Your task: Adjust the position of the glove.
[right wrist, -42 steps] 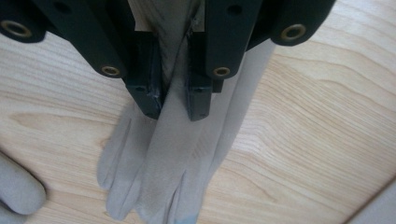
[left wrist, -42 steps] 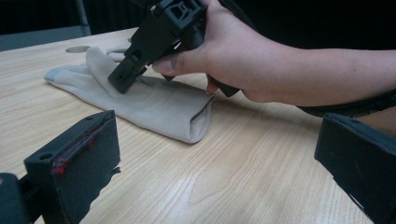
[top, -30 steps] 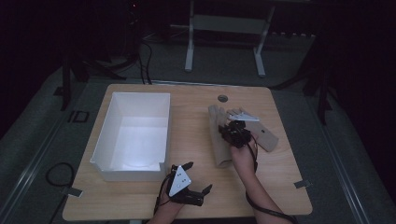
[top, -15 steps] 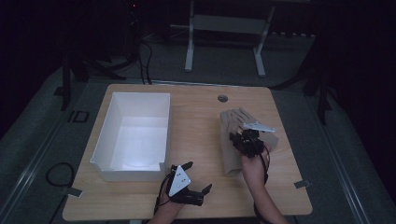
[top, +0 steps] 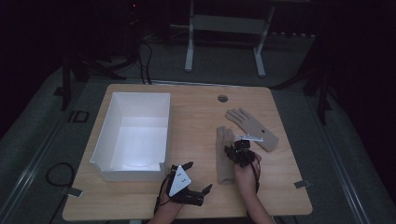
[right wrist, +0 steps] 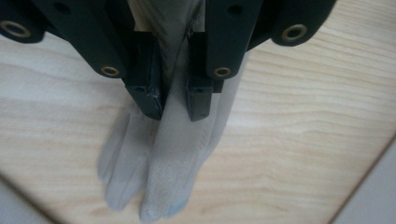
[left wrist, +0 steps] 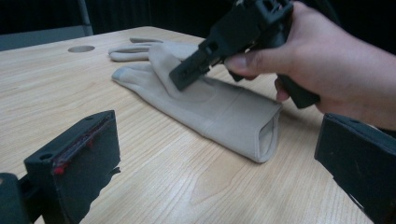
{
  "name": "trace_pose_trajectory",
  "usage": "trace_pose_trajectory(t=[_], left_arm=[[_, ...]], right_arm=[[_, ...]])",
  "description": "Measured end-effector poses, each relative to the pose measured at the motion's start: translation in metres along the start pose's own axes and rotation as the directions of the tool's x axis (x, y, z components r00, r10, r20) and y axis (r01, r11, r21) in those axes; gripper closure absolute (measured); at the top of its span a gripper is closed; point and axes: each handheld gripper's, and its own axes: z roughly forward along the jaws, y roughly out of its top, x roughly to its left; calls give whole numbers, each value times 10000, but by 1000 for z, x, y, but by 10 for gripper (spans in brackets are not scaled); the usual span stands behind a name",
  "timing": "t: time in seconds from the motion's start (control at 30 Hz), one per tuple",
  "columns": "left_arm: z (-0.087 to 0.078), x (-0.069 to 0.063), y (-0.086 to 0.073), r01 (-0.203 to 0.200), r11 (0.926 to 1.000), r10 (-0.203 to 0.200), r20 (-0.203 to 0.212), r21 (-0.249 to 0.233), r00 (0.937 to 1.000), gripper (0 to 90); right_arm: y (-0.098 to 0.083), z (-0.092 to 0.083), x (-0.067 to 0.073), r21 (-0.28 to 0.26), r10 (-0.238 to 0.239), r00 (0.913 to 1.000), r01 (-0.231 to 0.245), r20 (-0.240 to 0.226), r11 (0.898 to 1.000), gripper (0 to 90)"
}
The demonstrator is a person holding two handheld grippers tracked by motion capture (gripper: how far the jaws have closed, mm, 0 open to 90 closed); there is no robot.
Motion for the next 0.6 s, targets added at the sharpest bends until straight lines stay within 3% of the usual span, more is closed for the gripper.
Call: trace_pose_trajectory(t=[0.17, 0.2, 0.33, 0.37, 0.4, 0.47, 0.5, 0.6], left_arm=[[0, 0, 0, 8, 10000, -8, 81, -25, 10000, 5], [0, 0, 0, -24, 10000, 24, 88, -9, 10000, 5], [0, 0, 0, -17, 10000, 17, 91, -11, 10000, 5], [0, 0, 0, -13, 10000, 13, 103, 2, 9999, 5], [0, 0, 0, -16, 10000, 16, 111, 8, 9999, 5], [0, 0, 0, -27, 10000, 27, 121, 17, 9999, 5], [0, 0, 0, -19, 10000, 19, 126, 15, 9999, 5], [0, 0, 0, -7, 10000, 7, 131, 6, 9999, 5]], right_arm=[[-5, 5, 0, 61, -120, 9999, 121, -15, 9999, 703], [-5, 6, 2, 40, -98, 9999, 98, -102, 9999, 631], [-6, 5, 4, -30, -296, 9994, 296, -159, 9996, 573], [-5, 3, 5, -69, -417, 9991, 416, -114, 9991, 558], [-2, -2, 5, -383, -818, 9966, 817, -18, 9959, 501], [2, -7, 5, -525, -1502, 9886, 1506, 113, 9872, 470], [5, -10, 5, -581, -1782, 9839, 1788, 159, 9822, 488], [15, -20, -1, -668, -1976, 9802, 1980, 133, 9779, 536]])
